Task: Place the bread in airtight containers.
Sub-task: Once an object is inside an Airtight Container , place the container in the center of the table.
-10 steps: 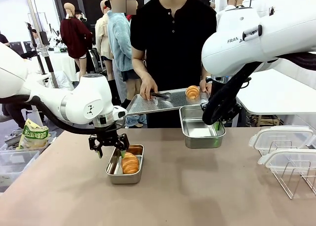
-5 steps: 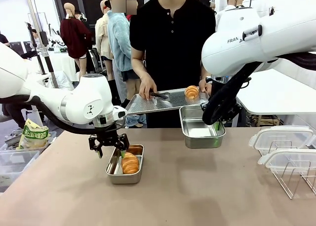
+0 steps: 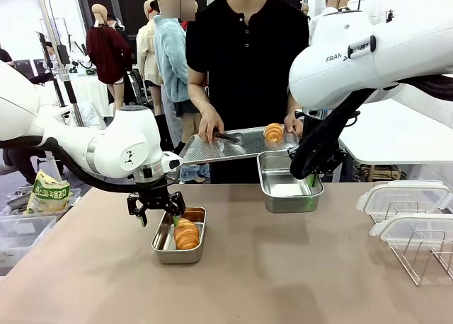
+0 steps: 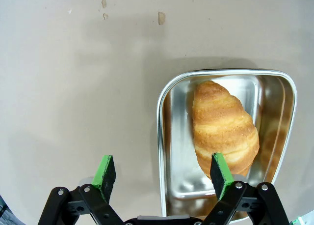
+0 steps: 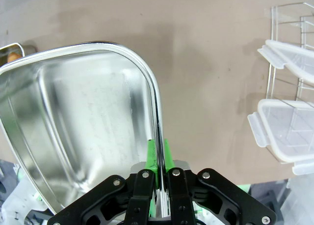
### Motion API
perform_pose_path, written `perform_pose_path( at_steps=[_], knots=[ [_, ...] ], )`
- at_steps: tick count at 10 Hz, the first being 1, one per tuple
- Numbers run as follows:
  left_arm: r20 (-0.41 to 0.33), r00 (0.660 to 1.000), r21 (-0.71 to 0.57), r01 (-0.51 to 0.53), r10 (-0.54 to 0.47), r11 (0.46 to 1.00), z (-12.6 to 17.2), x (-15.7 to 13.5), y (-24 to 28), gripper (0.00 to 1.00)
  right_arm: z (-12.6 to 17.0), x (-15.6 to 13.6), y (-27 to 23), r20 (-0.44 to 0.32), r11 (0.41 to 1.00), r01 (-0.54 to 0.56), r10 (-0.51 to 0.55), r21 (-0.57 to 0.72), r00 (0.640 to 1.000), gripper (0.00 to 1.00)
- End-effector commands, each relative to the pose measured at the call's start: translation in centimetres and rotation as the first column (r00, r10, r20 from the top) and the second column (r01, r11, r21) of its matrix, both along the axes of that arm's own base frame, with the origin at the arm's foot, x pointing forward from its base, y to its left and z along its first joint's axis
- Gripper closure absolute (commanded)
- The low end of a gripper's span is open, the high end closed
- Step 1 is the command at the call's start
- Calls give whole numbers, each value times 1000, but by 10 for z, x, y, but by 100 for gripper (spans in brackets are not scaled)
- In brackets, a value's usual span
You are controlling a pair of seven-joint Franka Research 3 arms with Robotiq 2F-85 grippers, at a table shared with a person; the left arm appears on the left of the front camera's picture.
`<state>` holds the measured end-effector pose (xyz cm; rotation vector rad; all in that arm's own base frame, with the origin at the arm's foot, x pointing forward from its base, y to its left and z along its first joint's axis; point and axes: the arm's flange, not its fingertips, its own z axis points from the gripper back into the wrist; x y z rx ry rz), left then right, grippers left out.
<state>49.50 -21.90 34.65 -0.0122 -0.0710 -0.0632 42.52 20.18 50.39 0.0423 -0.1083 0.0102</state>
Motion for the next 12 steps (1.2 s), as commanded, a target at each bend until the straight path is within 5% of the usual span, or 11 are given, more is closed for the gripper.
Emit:
perform_pose_path(
  at_steps=[1, 6, 12],
  knots=[
    [0, 1000, 0, 0, 0, 1000, 0, 0, 0, 0, 3, 0, 0, 10, 1000, 1, -1, 4, 1000, 100],
    [124, 992, 45, 31, -37, 998, 147, -44, -7, 0, 3, 0, 0, 10, 1000, 1, -1, 4, 1000, 100],
    [122, 991, 37, 43, -47, 998, 180, -64, -14, 0, 3, 0, 0, 10, 1000, 1, -1, 4, 1000, 100]
  ],
)
